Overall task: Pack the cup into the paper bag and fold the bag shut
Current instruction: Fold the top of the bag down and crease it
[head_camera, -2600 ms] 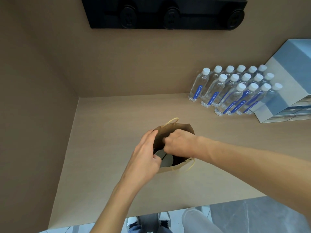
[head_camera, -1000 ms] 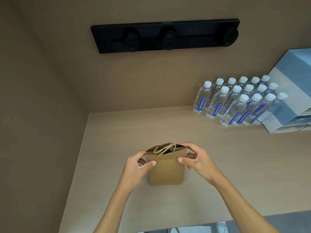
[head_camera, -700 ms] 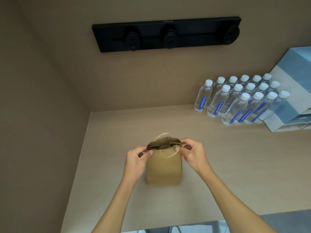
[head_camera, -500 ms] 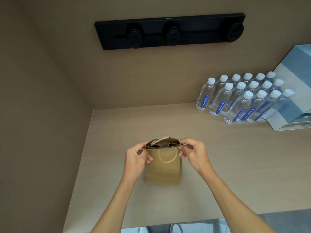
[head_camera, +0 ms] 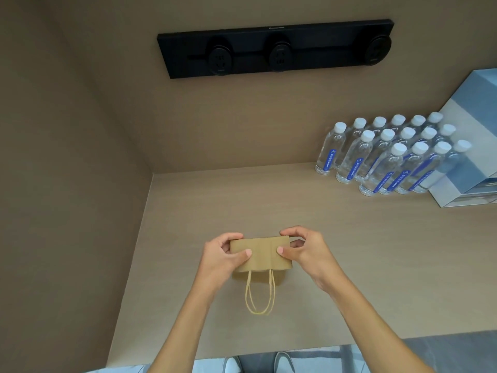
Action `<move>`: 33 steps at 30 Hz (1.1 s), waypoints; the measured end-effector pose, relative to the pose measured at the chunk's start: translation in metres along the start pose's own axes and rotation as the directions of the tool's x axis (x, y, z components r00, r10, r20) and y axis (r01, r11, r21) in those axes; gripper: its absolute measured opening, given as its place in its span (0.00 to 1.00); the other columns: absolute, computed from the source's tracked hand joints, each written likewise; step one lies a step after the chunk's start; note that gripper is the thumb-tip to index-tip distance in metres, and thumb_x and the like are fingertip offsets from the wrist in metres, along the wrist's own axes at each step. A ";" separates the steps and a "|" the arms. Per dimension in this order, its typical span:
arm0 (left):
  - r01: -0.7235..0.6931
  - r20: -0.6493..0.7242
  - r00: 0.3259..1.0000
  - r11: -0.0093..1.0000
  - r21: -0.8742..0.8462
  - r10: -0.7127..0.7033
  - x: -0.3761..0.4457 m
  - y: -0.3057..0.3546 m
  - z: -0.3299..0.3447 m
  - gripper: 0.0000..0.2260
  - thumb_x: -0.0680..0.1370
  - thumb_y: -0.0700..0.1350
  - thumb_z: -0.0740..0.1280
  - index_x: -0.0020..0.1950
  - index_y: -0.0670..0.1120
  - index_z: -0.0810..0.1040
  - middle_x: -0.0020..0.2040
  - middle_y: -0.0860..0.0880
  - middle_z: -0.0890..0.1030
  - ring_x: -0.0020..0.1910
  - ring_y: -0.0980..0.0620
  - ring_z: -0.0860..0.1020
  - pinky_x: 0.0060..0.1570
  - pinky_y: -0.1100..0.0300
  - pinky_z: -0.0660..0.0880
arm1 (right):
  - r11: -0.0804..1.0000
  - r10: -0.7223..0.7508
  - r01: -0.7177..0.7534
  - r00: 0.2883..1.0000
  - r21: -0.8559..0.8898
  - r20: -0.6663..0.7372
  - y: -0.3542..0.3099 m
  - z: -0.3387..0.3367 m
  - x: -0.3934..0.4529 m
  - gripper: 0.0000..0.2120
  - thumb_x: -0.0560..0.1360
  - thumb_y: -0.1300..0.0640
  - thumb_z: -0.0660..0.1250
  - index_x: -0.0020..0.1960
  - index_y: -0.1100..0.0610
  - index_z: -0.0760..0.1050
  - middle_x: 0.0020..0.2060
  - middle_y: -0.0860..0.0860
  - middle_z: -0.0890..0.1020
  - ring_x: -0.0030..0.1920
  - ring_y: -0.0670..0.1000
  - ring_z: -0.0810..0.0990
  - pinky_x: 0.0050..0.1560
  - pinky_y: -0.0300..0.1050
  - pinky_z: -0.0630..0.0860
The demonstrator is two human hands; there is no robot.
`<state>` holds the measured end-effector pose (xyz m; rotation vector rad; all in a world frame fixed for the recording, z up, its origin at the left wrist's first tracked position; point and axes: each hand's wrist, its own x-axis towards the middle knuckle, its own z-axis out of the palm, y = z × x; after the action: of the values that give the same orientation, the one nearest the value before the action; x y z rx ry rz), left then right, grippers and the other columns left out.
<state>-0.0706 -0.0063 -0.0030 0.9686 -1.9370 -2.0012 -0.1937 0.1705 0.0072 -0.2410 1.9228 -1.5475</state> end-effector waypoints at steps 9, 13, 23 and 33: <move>-0.045 -0.105 0.989 0.894 0.446 0.103 0.010 -0.006 0.002 0.14 0.67 0.38 0.78 0.48 0.53 0.82 0.33 0.56 0.77 0.31 0.59 0.74 0.30 0.73 0.68 | 0.959 -0.104 0.064 0.986 -0.275 -0.132 0.008 0.015 0.000 0.07 0.69 0.65 0.74 0.45 0.56 0.80 0.30 0.43 0.75 0.31 0.44 0.73 0.27 0.26 0.67; -0.066 -0.068 0.993 0.921 0.384 0.099 0.014 -0.015 -0.005 0.08 0.69 0.36 0.76 0.38 0.48 0.82 0.29 0.52 0.71 0.28 0.53 0.67 0.26 0.68 0.63 | 0.983 -0.108 0.086 0.985 -0.165 -0.131 0.015 0.015 0.002 0.08 0.70 0.66 0.74 0.44 0.54 0.81 0.30 0.44 0.76 0.31 0.47 0.73 0.29 0.28 0.68; -0.115 -0.108 0.982 0.948 0.297 0.153 0.013 -0.027 -0.007 0.19 0.70 0.33 0.74 0.26 0.47 0.70 0.30 0.53 0.68 0.29 0.55 0.65 0.29 0.67 0.61 | 0.982 -0.168 0.155 0.978 -0.109 -0.125 0.030 0.021 0.002 0.05 0.72 0.65 0.71 0.48 0.62 0.82 0.46 0.54 0.82 0.35 0.45 0.75 0.41 0.37 0.72; -0.139 -0.160 0.968 0.945 0.296 0.193 0.004 -0.029 -0.005 0.21 0.69 0.34 0.75 0.27 0.47 0.65 0.30 0.51 0.66 0.30 0.52 0.64 0.30 0.63 0.60 | 0.969 -0.218 0.183 0.949 -0.169 -0.226 0.034 0.030 0.002 0.19 0.72 0.67 0.70 0.28 0.51 0.70 0.31 0.48 0.73 0.37 0.51 0.70 0.38 0.40 0.66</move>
<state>-0.0621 -0.0092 -0.0311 0.9760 -2.1547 -1.5123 -0.1692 0.1548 -0.0273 -0.3331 2.2687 -1.6303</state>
